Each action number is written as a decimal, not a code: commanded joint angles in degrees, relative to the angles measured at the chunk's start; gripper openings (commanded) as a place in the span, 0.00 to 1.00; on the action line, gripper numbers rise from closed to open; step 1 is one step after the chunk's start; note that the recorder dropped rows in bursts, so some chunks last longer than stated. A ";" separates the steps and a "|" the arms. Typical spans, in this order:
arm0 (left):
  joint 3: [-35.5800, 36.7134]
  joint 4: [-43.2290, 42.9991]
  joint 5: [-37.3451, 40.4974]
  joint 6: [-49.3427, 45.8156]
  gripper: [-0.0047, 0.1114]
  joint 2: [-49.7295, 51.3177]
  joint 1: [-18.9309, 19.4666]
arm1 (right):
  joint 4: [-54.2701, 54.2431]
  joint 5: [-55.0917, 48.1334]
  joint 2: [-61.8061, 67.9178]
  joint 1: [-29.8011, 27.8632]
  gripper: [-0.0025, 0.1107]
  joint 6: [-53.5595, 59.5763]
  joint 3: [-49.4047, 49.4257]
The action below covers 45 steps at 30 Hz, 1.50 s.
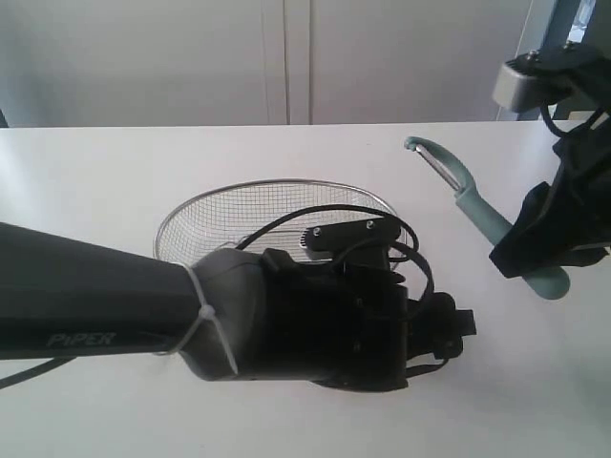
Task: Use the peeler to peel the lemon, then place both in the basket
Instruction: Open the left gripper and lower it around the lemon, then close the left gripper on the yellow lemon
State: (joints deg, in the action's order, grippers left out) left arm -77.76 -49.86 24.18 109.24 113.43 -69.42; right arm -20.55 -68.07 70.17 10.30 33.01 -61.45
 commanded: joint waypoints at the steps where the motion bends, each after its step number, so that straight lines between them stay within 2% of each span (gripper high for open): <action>1: 0.00 -4.16 1.45 4.26 0.95 0.08 -0.50 | -0.39 0.50 -0.38 -0.68 0.02 -0.31 0.28; 12: 0.00 -5.87 1.40 7.08 0.95 2.21 -0.50 | -0.39 0.50 -0.38 -0.68 0.02 -0.31 0.28; 19: 0.00 -10.94 0.65 11.64 0.95 2.97 -0.50 | -0.39 0.50 -0.38 -0.68 0.02 -0.31 0.28; 45: -2.30 -12.19 1.13 11.64 0.95 5.88 0.13 | -0.39 0.66 -0.38 -0.68 0.02 -0.31 0.28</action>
State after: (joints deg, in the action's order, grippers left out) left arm -79.77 -61.22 24.19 120.50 119.37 -69.42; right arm -20.55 -68.07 70.17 10.30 33.01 -61.45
